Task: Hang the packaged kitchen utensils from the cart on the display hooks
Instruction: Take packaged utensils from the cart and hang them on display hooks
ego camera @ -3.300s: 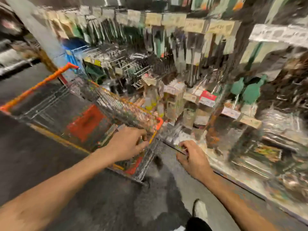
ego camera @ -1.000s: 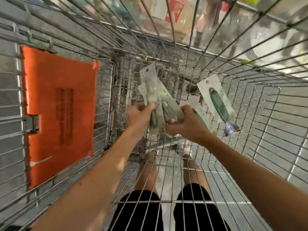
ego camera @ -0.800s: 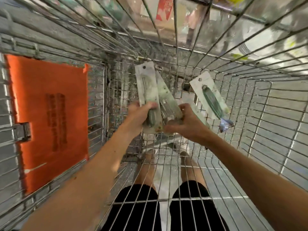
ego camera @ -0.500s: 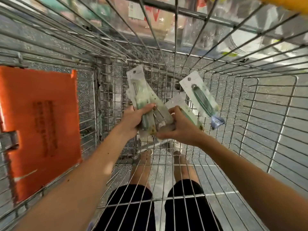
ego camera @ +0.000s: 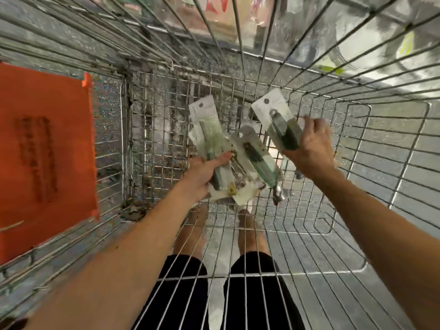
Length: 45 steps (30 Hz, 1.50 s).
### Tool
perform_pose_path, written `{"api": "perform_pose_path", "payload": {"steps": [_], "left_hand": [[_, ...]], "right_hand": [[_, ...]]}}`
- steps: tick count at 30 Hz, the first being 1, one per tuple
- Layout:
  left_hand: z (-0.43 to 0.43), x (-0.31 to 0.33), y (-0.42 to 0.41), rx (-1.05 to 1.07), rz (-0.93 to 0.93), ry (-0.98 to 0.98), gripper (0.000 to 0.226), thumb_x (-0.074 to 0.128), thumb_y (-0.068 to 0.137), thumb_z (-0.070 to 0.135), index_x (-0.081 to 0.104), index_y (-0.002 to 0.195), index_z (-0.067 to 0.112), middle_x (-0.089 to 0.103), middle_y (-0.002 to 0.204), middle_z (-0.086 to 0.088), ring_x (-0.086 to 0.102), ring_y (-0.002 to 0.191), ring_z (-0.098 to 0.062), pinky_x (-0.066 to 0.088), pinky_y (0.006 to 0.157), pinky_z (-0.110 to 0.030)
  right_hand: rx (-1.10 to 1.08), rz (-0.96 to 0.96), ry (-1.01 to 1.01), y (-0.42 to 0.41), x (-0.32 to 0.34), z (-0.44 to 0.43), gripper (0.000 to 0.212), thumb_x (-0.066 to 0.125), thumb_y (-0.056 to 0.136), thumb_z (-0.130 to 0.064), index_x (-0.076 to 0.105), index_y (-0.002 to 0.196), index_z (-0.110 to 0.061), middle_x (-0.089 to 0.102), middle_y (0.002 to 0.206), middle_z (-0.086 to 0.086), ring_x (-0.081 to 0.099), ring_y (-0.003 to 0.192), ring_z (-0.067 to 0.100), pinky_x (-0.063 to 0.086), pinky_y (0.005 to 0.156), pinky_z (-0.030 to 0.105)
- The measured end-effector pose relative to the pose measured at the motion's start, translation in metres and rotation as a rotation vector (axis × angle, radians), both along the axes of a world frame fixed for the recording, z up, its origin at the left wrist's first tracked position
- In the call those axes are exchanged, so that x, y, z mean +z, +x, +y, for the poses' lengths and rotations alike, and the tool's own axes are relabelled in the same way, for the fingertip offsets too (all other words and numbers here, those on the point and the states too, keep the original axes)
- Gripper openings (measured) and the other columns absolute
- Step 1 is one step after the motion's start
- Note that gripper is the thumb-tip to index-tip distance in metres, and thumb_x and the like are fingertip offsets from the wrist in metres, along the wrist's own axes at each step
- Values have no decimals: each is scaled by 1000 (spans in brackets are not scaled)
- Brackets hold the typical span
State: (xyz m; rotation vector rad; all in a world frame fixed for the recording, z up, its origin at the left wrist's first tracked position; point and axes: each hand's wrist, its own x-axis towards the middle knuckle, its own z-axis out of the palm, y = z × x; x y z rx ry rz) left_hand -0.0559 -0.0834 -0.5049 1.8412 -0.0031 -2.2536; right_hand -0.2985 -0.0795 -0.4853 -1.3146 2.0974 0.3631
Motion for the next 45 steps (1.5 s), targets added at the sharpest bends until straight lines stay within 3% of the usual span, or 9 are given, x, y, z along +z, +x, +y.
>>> {"api": "perform_pose_path", "payload": {"steps": [4, 8, 12, 19, 26, 32, 39, 42, 45], "left_hand": [[2, -6, -3, -10, 11, -11, 44, 77, 77, 9, 57, 116, 12, 70, 117, -16, 68, 107, -31, 50, 99, -50], [4, -7, -1, -13, 1, -6, 69, 80, 71, 12, 50, 133, 7, 68, 120, -16, 68, 107, -32, 50, 97, -52], [7, -6, 2, -129, 27, 11, 51, 74, 80, 5, 53, 127, 8, 68, 112, -12, 66, 102, -27, 54, 85, -39], [6, -3, -2, -186, 58, -1, 75, 78, 65, 13, 50, 135, 9, 65, 116, -11, 63, 108, -28, 52, 89, -45], [8, 3, -12, -115, -75, -40, 59, 74, 80, 6, 47, 133, 10, 66, 110, -7, 68, 94, -21, 57, 63, -33], [-3, 30, -7, -78, -131, -113, 82, 81, 61, 14, 46, 135, 8, 69, 112, -11, 69, 100, -26, 57, 79, -43], [-6, 120, 11, -162, -136, -278, 62, 78, 66, 12, 54, 123, 12, 72, 104, -5, 74, 87, -17, 58, 64, -30], [1, 181, 19, -153, -209, -364, 61, 80, 65, 18, 56, 121, 8, 72, 98, -3, 71, 82, -15, 55, 62, -29], [9, 243, 21, -141, -231, -495, 45, 81, 67, 19, 63, 108, 13, 76, 84, 5, 72, 75, -10, 56, 60, -24]], "right_hand": [[-1, -158, 43, 2, 12, -3, 70, 81, 78, -22, 46, 137, -5, 42, 130, 15, 43, 115, 25, 43, 100, 31], [-273, -486, 179, 10, 23, 9, 51, 78, 77, -5, 56, 123, 0, 63, 108, 10, 64, 83, 17, 54, 63, 15], [-281, -444, 149, 13, 18, 14, 59, 80, 76, -8, 54, 128, -2, 64, 117, 11, 63, 88, 20, 53, 62, 17], [-42, -318, 45, 33, 13, 29, 50, 69, 87, -6, 45, 131, -5, 64, 116, 17, 61, 89, 24, 53, 78, 30], [-458, -591, 150, 35, 9, 32, 48, 70, 86, -5, 48, 129, -6, 59, 108, 8, 65, 72, 17, 53, 52, 21], [-766, -963, 251, 31, 25, 23, 43, 64, 88, -3, 52, 130, -4, 64, 119, 14, 72, 80, 15, 59, 66, 25], [-523, -1121, 253, 30, 100, 16, 23, 60, 92, -5, 60, 115, -8, 69, 110, 10, 72, 92, 17, 60, 73, 31], [-501, -1163, 217, 31, 144, 19, 25, 63, 90, -8, 59, 114, -15, 66, 116, 10, 65, 106, 28, 52, 96, 46], [-505, -1211, 151, 33, 193, 23, 43, 71, 83, -17, 58, 123, -15, 69, 120, 7, 62, 115, 26, 50, 98, 49]]}}
